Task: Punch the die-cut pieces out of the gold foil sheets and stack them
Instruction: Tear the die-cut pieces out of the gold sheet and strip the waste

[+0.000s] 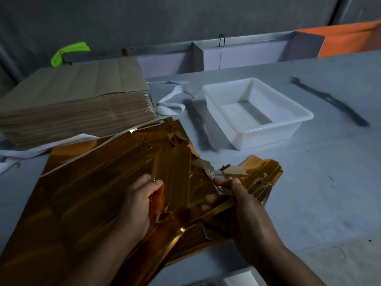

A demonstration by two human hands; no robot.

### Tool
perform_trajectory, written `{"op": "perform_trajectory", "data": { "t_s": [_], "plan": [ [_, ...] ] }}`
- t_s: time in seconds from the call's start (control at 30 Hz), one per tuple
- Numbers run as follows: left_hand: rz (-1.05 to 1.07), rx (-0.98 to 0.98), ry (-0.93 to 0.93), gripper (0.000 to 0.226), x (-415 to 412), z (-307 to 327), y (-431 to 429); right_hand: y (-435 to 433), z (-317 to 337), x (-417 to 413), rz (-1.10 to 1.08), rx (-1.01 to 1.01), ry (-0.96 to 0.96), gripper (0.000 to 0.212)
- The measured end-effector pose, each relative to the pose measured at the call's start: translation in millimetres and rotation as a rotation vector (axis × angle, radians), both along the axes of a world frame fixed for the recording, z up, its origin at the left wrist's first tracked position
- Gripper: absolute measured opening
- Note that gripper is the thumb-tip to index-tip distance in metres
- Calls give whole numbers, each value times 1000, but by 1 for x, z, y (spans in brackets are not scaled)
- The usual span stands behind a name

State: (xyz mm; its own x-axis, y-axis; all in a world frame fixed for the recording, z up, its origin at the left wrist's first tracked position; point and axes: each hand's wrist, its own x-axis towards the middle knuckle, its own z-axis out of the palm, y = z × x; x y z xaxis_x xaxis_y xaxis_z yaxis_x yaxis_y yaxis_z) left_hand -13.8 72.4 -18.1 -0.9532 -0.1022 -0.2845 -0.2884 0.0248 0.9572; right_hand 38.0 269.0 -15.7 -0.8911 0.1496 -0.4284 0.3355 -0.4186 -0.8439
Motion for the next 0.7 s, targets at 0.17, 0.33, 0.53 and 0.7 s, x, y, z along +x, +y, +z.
{"op": "perform_trajectory", "data": {
  "t_s": [0.17,0.33,0.53,0.7],
  "plan": [
    [44,155,-61,5,-5,-2,-5,0,2,4,64,15,-3,46],
    [49,217,-66,6,-4,-2,-7,16,24,13,449,105,-78,75],
    [-28,128,-12,13,-1,-4,-6,43,78,21,1024,147,180,50],
    [-70,138,26,15,4,-2,-5,20,95,-16,415,425,329,48]
  ]
}}
